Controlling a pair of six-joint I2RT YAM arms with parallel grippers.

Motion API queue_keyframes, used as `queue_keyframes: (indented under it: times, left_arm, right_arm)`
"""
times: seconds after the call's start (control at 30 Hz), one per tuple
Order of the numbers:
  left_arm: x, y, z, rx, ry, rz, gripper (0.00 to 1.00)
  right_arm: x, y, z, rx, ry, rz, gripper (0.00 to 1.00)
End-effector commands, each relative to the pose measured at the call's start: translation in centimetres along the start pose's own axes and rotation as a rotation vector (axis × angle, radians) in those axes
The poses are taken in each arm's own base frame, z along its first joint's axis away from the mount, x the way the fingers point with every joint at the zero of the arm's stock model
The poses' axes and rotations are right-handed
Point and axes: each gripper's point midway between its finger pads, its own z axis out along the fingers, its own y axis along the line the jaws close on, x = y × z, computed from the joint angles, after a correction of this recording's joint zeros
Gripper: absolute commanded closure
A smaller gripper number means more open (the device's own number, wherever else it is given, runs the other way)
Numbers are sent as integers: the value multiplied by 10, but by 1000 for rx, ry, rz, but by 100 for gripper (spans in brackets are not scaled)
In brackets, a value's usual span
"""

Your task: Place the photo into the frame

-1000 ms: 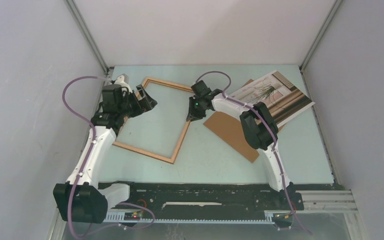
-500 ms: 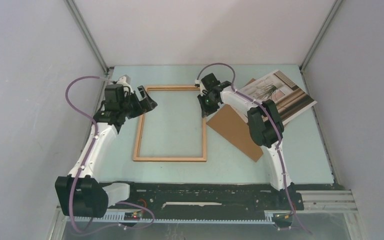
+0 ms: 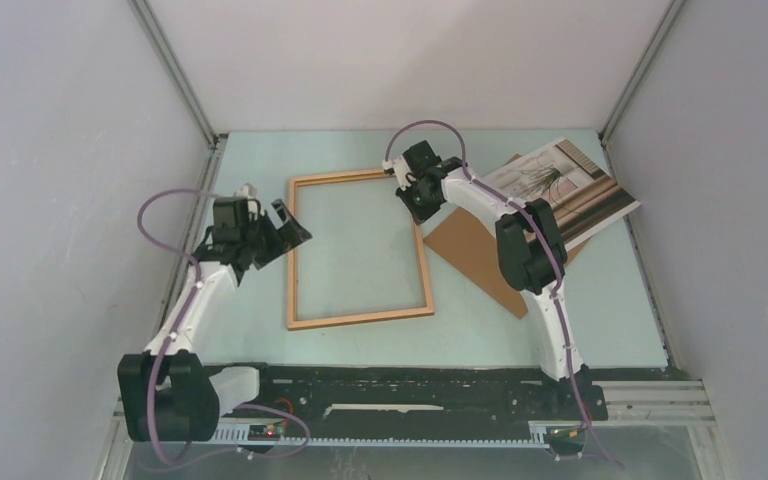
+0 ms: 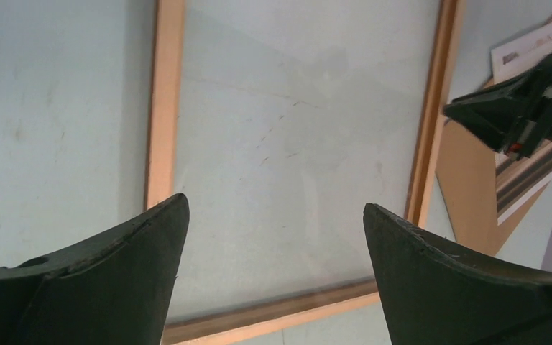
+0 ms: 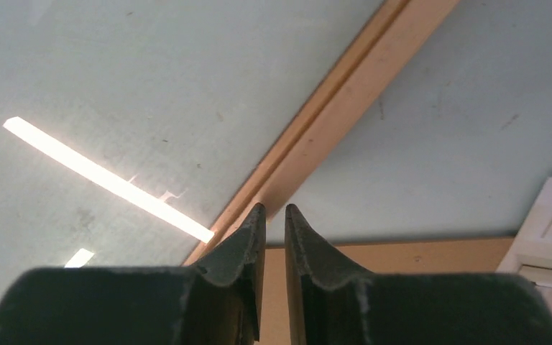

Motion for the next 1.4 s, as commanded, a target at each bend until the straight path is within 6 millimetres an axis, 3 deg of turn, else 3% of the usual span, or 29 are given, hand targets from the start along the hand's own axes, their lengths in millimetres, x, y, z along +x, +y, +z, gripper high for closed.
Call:
queue_keyframes:
  times: [0.0,0.17,0.23,0.3,0.4,0.57,0.77,0.97,1.2,1.37]
  left_arm:
    - [26,22,5,-1,-4,-104,1]
    - [55,47,16,-69,35,-184,0]
    - [58,54,18,-98,24,-211,0]
    - [62,58,18,-113,16,-233,0]
    - [71,59,23,-93,24,-269,0]
    - [95,56,31,-44,101,-319,0]
    - [127,41,26,50,177,-360,0]
    - [174,4,8,157,290,-277,0]
    - [182,-12,-20,245,324,-215,0]
    - [178,-27,-34,313,336,-190,0]
  right_arm:
    - [8,-33,-1,110,68,22,69]
    - [9,-28,-30,151,59,270,51]
    - [14,-17,-45,130,37,392,42]
    - [19,8,-50,-8,3,497,36]
    - [30,39,-49,-171,-10,639,31]
    - [40,59,-34,-201,29,694,31]
    - [17,72,-22,-231,18,660,32]
    - [0,59,-16,-223,-4,648,32]
    - [-1,25,-30,-140,-10,604,28]
    - [-9,-9,-61,-14,-46,616,22]
